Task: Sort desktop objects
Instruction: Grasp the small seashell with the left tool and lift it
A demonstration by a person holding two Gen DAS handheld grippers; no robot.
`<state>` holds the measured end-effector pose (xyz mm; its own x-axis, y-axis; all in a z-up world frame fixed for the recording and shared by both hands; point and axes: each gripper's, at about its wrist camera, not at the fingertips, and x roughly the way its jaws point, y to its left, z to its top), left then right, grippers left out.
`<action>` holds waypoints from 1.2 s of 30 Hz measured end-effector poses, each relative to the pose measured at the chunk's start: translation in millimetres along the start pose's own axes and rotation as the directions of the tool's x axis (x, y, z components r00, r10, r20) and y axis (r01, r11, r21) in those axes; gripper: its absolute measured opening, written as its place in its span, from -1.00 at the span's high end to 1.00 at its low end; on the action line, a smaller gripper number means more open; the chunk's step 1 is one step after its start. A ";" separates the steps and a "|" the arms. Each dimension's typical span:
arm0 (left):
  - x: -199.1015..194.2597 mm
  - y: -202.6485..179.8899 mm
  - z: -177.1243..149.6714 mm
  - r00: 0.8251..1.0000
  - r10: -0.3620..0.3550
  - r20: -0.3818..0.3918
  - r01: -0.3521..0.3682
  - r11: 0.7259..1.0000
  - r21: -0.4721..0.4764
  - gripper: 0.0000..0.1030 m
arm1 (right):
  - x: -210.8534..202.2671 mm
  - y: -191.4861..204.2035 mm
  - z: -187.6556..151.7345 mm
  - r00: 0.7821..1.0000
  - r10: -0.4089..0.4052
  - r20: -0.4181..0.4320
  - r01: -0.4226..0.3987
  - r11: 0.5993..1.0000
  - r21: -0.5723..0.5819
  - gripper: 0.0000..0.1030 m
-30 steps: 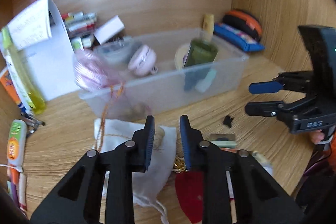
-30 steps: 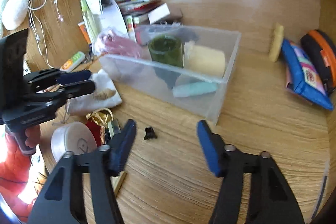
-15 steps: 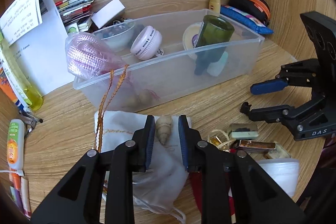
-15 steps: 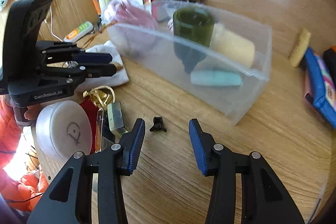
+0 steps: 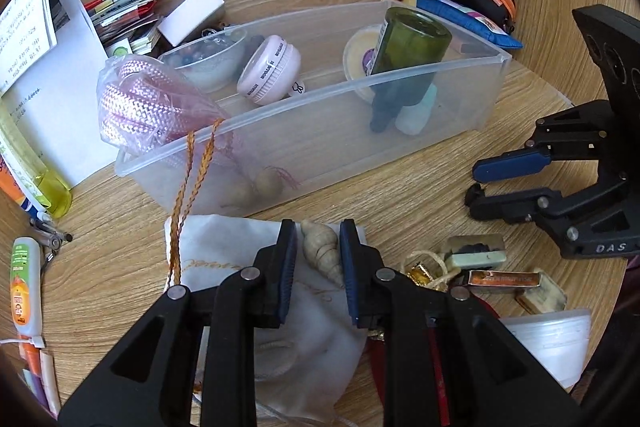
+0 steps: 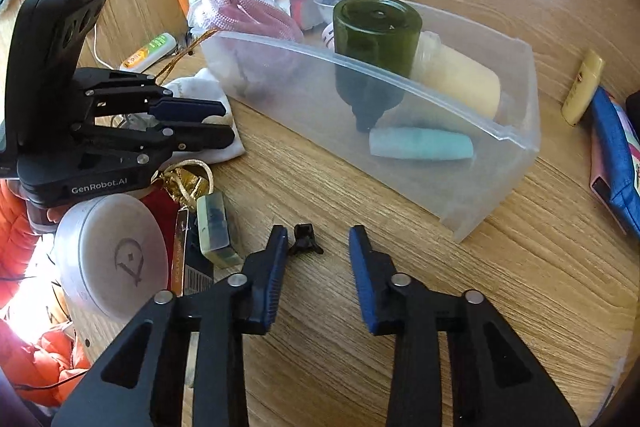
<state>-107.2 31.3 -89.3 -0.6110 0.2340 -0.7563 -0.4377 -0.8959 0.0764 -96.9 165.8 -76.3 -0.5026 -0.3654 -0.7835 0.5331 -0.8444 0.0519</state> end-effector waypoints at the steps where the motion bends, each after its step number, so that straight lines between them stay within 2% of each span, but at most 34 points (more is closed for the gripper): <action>1: -0.2 -0.1 0.1 1.000 0.001 0.000 -0.001 1.000 0.002 0.64 | 0.1 0.7 0.1 1.000 -0.001 -0.001 0.001 1.000 -0.001 0.64; 2: -0.2 -0.4 0.1 1.000 0.000 -0.002 0.000 1.000 0.000 0.67 | 0.3 1.6 0.3 1.000 -0.001 0.000 0.001 1.000 -0.003 0.70; 10: -10.5 -4.9 -1.8 0.998 0.048 0.043 -0.049 0.999 0.008 0.67 | -5.0 1.1 3.2 1.000 -0.016 0.024 0.016 1.000 0.012 0.70; 17: -25.3 -11.2 2.3 0.996 0.044 0.078 -0.045 0.999 0.021 0.67 | -25.6 -8.1 8.3 0.997 -0.029 0.068 0.026 0.999 0.046 0.70; 28: -45.4 -20.7 13.1 0.989 0.000 0.146 0.000 1.000 0.001 0.67 | -78.2 -30.4 18.5 0.982 -0.083 0.170 0.063 0.991 0.118 0.70; 36: -52.3 -26.9 30.6 0.980 -0.043 0.196 0.044 0.999 0.000 0.67 | -94.9 -38.7 29.0 0.970 -0.106 0.219 0.080 0.989 0.126 0.70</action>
<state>-83.6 54.8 -31.8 -0.7089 0.3421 -0.6168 -0.4644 -0.8846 0.0432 -89.5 221.8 14.0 -0.6930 -0.3503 -0.6301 0.4009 -0.9137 0.0670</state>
